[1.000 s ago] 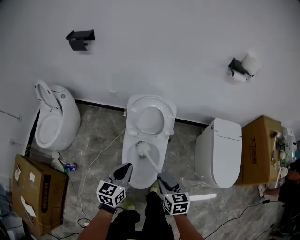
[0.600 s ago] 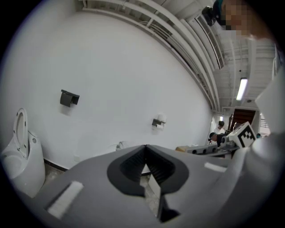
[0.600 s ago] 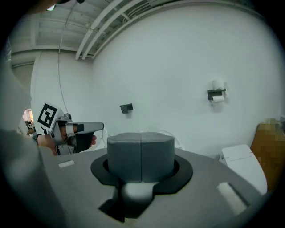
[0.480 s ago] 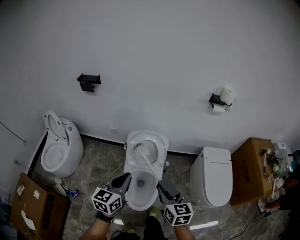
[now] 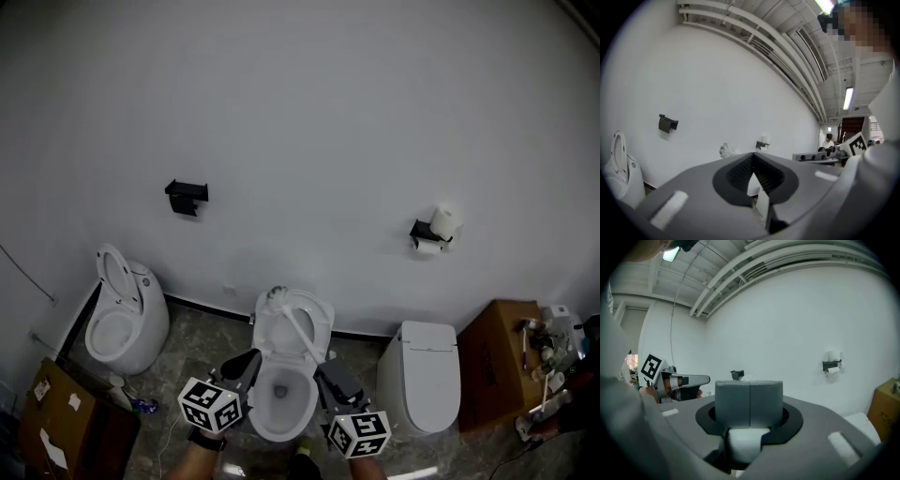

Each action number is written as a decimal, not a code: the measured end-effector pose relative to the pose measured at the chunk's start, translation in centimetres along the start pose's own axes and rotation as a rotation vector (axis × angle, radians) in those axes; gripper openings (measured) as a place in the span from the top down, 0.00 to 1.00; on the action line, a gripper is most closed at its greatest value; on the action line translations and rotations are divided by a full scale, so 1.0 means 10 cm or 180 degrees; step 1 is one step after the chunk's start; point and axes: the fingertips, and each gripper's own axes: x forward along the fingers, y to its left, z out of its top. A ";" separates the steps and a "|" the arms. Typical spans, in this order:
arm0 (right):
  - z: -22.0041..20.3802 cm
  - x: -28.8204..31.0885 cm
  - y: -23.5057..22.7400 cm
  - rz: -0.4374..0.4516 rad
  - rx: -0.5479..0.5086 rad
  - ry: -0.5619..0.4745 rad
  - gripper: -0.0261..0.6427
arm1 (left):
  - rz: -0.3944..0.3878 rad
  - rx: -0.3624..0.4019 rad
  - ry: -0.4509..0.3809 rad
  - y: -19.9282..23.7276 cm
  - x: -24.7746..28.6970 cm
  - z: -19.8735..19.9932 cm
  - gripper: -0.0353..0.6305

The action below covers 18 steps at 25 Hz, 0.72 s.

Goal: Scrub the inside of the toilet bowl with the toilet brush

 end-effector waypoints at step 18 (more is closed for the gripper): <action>1.01 0.06 -0.06 -0.0121 -0.0194 -0.0511 0.72 | 0.0007 0.0228 -0.0345 -0.18 0.18 1.04 0.94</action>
